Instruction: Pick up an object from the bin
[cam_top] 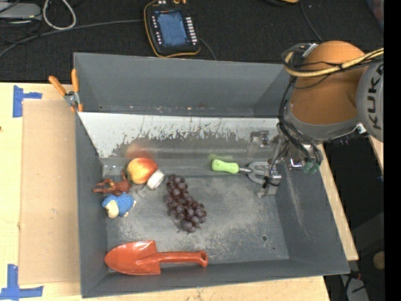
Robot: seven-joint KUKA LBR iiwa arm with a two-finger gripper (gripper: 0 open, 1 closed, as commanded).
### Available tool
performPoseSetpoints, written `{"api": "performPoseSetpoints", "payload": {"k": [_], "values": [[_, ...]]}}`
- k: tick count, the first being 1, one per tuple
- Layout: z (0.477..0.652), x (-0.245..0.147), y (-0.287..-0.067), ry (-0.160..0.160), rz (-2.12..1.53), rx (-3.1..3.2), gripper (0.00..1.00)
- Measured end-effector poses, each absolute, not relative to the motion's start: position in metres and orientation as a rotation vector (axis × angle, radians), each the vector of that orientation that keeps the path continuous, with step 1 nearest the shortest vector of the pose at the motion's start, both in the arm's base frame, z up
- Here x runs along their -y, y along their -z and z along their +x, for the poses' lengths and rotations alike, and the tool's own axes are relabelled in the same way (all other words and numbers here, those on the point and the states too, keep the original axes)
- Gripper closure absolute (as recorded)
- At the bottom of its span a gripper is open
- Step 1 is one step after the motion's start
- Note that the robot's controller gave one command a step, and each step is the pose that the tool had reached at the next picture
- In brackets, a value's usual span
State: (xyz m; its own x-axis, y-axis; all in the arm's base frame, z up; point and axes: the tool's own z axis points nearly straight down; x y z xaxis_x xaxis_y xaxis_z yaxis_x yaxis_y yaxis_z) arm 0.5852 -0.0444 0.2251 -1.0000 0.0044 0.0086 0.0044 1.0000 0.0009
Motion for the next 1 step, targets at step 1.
{"api": "performPoseSetpoints", "payload": {"k": [1], "values": [[0.5867,0.0440,-0.2295,0.001,-0.004,3.141,0.00]]}}
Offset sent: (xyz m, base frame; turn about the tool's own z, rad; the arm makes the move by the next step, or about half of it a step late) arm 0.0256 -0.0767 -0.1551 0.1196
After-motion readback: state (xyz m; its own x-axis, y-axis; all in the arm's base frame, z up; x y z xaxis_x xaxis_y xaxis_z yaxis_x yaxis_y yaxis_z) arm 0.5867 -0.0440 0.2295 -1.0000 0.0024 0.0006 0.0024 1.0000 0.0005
